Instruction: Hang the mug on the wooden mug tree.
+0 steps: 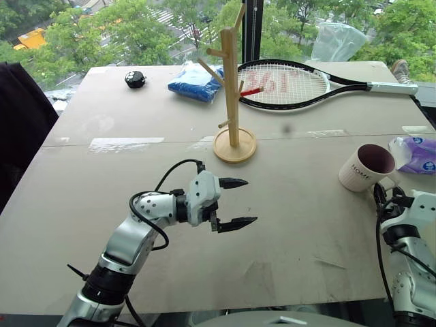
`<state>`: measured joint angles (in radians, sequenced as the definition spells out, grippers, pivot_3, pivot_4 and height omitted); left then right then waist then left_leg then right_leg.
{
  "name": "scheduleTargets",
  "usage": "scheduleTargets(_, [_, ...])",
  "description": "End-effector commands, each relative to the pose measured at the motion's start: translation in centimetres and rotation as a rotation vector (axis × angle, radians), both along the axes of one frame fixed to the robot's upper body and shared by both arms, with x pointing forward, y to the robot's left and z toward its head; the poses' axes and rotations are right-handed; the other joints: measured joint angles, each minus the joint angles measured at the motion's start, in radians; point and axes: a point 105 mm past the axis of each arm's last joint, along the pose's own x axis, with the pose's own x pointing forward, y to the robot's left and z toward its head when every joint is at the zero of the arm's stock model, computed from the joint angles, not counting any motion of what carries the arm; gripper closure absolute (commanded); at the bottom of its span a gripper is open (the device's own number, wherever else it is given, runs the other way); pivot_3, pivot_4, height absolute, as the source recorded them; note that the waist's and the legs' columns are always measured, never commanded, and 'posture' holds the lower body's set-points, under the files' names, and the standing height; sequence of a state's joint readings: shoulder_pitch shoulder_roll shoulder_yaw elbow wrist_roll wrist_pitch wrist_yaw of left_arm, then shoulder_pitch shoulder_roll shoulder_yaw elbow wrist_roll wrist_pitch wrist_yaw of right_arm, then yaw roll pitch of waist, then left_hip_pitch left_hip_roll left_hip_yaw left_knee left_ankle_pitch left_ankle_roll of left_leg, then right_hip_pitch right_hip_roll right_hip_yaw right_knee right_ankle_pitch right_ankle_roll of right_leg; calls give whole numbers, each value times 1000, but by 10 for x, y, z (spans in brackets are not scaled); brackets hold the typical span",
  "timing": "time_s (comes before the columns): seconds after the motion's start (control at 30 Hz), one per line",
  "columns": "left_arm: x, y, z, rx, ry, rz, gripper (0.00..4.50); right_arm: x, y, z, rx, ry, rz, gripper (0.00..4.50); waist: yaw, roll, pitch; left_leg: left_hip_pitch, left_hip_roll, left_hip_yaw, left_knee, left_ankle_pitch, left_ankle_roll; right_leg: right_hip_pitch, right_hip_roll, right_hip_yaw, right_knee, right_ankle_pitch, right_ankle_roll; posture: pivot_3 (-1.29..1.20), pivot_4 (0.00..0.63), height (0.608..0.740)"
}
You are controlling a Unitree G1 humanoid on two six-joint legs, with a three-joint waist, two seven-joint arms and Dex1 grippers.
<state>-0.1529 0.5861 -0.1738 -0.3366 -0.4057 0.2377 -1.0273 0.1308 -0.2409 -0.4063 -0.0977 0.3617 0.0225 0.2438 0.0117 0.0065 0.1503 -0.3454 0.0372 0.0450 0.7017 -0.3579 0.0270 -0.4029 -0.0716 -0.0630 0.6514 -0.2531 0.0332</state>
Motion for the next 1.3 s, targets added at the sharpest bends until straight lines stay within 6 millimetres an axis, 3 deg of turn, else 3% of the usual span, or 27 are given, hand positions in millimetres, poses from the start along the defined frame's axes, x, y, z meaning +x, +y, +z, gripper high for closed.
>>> scheduleTargets(0.03, [-4,2,11,-19,-41,-11,0,2,1,9,-10,-26,41,4457,0,0,0,0,0,0,0,0,0,0,0,0,0,0,0,0,150,740])
scheduleTargets(0.23, [1,4,18,-152,-22,84,0,12,17,25,-29,-44,156,4457,-1,0,0,0,0,1,0,0,0,0,0,2,0,0,0,0,150,740])
scheduleTargets(0.33, [7,7,26,-299,-33,196,0,25,50,49,-142,-56,372,4457,-5,0,0,0,0,1,0,0,0,-1,0,3,1,0,0,0,150,740])
scheduleTargets(0.53, [3,5,34,-494,-68,359,0,58,125,115,-489,-143,858,4457,-23,-6,3,1,-2,-3,0,-1,2,-3,3,8,2,5,0,0,150,740])
scheduleTargets(0.7, [-1,7,45,-592,-126,443,0,86,156,153,-746,-134,1089,4457,-19,-9,5,0,-4,-7,1,0,1,-3,3,5,2,6,-1,0,150,740])
scheduleTargets(0.93, [0,18,62,-695,-236,548,0,116,185,189,-958,-129,1251,4457,-22,-9,5,-2,-3,-6,1,0,0,-4,1,4,-2,6,0,0,150,740])
scheduleTargets(1.3, [-1,14,65,-737,-282,614,0,142,215,217,-1083,-167,1272,4457,-27,-8,6,-6,0,0,1,1,-1,-5,1,0,-9,6,1,0,150,740])
